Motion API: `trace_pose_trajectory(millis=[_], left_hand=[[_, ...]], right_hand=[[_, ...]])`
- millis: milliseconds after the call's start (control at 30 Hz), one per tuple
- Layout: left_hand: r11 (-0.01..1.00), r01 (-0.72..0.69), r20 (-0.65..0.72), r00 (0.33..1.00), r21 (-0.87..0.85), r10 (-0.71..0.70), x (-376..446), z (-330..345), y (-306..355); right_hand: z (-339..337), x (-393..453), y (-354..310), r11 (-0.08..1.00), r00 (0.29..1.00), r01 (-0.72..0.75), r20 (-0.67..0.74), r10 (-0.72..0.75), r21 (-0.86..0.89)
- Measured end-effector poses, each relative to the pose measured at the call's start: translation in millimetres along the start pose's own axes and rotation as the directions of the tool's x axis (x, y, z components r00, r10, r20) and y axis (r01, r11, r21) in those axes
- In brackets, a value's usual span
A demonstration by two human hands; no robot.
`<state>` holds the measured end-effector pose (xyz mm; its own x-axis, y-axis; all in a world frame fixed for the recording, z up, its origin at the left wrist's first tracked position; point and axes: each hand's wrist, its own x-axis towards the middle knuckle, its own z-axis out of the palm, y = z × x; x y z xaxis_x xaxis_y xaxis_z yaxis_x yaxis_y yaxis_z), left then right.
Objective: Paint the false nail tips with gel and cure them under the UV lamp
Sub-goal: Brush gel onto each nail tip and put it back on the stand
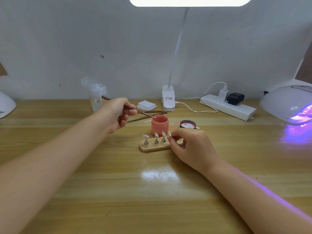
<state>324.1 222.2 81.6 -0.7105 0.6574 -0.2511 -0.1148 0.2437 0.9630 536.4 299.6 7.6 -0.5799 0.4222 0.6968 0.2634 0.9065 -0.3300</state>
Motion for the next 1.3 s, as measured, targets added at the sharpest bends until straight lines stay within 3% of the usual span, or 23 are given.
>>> trace_pose_trajectory(millis=[133,300,433,533,700,833,1033,1200,1300], left_hand=[[0.999,-0.045,-0.042,0.998,-0.030,0.043,0.2,-5.3,-3.2],[0.993,-0.069,0.002,0.998,-0.092,0.070,-1.9,-1.4,-9.1],[0.966,-0.185,-0.121,0.979,-0.179,0.165,-0.6,-6.1,-17.7],[0.876,-0.423,-0.204,0.901,-0.230,0.382,-12.1,-7.7,-33.0],[0.666,-0.742,-0.100,0.671,-0.079,0.735,-52.4,1.6,-59.5],[0.632,-0.769,-0.002,0.635,-0.095,0.772,-72.2,8.4,-62.9],[0.439,-0.890,0.163,0.455,0.122,0.876,-82.1,14.4,-77.2],[0.300,-0.935,0.197,0.336,0.189,0.921,-85.5,17.6,-77.7],[0.266,-0.943,0.203,0.305,0.199,0.931,-83.7,18.0,-77.7]], right_hand=[[-0.2,0.4,0.9,1.000,1.000,-0.005,-0.002,0.005,0.007],[0.4,1.2,2.4,1.000,1.000,-0.004,-0.022,0.004,0.009],[-0.1,1.4,3.0,0.997,1.000,-0.012,-0.027,0.014,0.077],[-1.1,1.9,4.7,0.992,1.000,-0.009,-0.009,0.011,0.126],[-2.1,5.0,4.8,0.968,0.990,-0.095,-0.077,0.115,0.231],[-1.3,5.3,2.1,0.951,0.982,-0.142,-0.080,0.170,0.276],[-3.1,5.9,2.8,0.916,0.960,-0.218,-0.092,0.263,0.336],[-3.9,5.8,3.6,0.905,0.948,-0.243,-0.113,0.298,0.350],[-3.5,5.4,3.3,0.907,0.951,-0.237,-0.110,0.291,0.347]])
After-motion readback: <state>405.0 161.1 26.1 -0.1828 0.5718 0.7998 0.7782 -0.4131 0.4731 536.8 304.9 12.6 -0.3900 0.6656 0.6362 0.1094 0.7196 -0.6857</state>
